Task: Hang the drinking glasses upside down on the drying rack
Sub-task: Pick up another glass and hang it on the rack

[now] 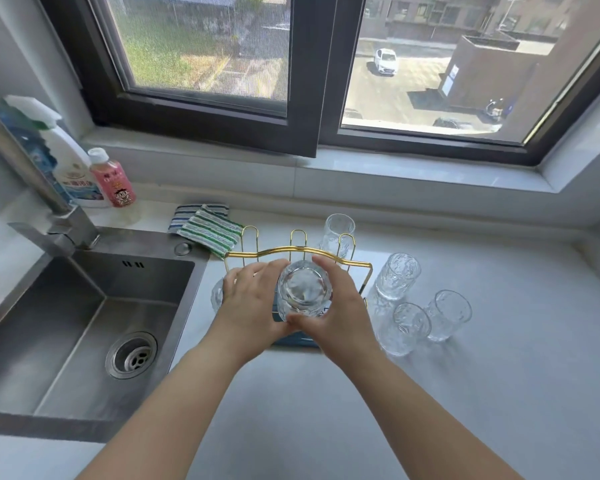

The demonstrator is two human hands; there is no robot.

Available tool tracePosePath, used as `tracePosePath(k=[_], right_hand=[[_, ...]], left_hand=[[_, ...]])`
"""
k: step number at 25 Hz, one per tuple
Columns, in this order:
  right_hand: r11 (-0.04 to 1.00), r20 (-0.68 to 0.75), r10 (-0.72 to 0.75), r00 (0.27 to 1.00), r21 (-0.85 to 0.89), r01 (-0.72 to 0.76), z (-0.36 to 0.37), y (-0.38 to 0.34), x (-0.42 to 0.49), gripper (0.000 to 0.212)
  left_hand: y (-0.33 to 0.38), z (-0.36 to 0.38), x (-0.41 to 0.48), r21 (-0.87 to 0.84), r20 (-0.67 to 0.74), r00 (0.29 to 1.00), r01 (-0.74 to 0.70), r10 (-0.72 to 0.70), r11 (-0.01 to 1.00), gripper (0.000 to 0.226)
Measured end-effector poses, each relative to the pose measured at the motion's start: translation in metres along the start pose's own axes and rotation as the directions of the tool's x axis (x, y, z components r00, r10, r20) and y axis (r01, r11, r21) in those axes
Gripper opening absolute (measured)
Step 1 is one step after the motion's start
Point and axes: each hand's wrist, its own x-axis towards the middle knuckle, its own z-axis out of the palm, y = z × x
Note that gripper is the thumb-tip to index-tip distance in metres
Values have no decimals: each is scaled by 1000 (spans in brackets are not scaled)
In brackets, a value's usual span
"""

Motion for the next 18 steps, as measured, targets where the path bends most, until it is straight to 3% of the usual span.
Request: tracePosePath(k=[18], right_hand=[[990,203,131,971,17,-137,17,26,6,83]], left_hand=[[-17,23,7,296,65,994,64,-86,953,70]])
